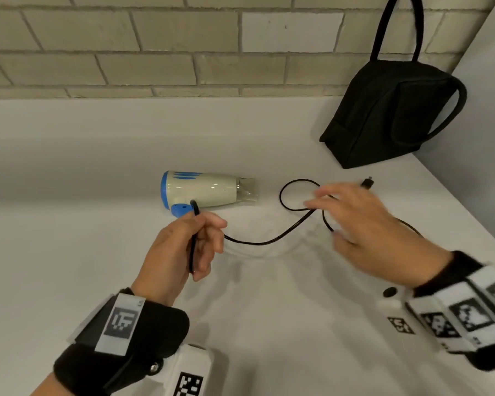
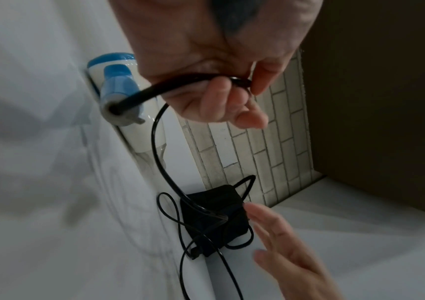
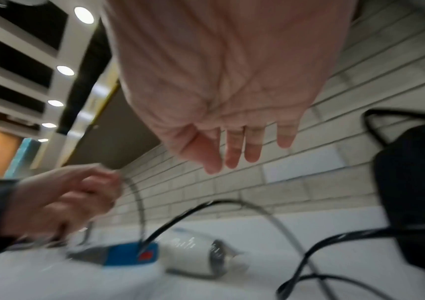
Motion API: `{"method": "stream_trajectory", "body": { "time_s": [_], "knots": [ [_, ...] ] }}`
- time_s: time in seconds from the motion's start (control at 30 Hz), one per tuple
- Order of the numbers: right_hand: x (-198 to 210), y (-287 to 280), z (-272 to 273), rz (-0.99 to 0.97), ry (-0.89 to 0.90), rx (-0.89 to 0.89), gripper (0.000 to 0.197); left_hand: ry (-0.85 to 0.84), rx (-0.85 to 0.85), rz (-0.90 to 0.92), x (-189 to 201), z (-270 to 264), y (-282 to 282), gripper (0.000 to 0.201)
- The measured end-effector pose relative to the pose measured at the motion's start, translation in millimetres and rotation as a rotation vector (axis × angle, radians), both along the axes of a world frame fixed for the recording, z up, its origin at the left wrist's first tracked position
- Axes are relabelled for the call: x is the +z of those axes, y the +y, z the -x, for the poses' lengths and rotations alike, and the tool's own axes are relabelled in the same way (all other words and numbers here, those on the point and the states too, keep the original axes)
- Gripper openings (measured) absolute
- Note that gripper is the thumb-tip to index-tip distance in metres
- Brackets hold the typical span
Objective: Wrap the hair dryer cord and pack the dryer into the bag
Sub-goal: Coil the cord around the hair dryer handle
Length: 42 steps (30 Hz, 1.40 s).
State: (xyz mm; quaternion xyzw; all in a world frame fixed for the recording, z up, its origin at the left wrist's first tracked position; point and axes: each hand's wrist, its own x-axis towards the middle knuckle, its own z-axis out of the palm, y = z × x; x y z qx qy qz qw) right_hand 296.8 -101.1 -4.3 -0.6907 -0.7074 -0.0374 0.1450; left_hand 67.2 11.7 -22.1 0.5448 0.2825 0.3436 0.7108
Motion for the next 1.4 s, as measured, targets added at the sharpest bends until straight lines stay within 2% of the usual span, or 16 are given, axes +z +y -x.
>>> {"method": "stream_trajectory", "body": {
  "time_s": [0.1,0.37,0.4,0.47,0.63,0.7,0.73,0.8,0.9,0.93,1.0,1.03,1.13,1.2,1.3,1.4],
  "knots": [
    [-22,7,8,0.124,-0.138,0.004,0.057,0.038,0.009,-0.066,5,-3,-4,0.036],
    [-28,-11,-73,0.576,-0.141,-0.644,0.062,-0.104,0.323,-0.038,15,25,8,0.054],
    [-30,-16,-82,0.642,-0.051,-0.676,0.046,-0.110,0.340,-0.021,15,27,10,0.055],
    [-33,-27,-101,0.563,0.383,-0.702,0.016,-0.102,0.361,-0.002,14,29,11,0.055],
    [-26,-59,-169,-0.200,1.310,-0.937,0.022,-0.092,0.391,0.023,12,30,9,0.056],
    [-23,-70,-184,-0.144,1.520,-0.873,0.030,-0.097,0.399,0.033,12,31,8,0.056],
    [-28,-73,-192,-0.087,1.639,-0.681,0.040,-0.103,0.396,0.037,12,31,8,0.055],
    [-25,-73,-193,0.024,1.435,-0.506,0.048,-0.126,0.361,0.040,11,30,6,0.054],
    [-23,-61,-169,0.236,0.934,-0.939,0.032,-0.161,0.265,0.052,12,21,0,0.052],
    [-21,-56,-161,0.306,0.761,-0.974,0.050,-0.171,0.224,0.054,13,17,-3,0.049],
    [-25,-47,-159,0.295,0.405,-0.904,0.117,-0.172,0.133,0.019,13,9,-7,0.040],
    [-20,-44,-148,0.241,0.298,-0.848,0.127,-0.157,0.086,-0.005,13,6,-8,0.037],
    [15,-26,-82,-0.055,0.231,-0.544,0.071,-0.098,-0.018,-0.050,13,1,-11,0.037],
    [28,-7,-21,-0.094,0.291,-0.210,0.055,-0.076,-0.071,-0.065,15,-2,-13,0.034],
    [17,25,42,0.062,0.308,0.175,0.062,-0.050,-0.138,-0.086,19,-5,-16,0.033],
    [-6,54,74,0.270,0.142,0.261,0.033,-0.058,-0.164,-0.117,22,-3,-18,0.034]
  ]
}}
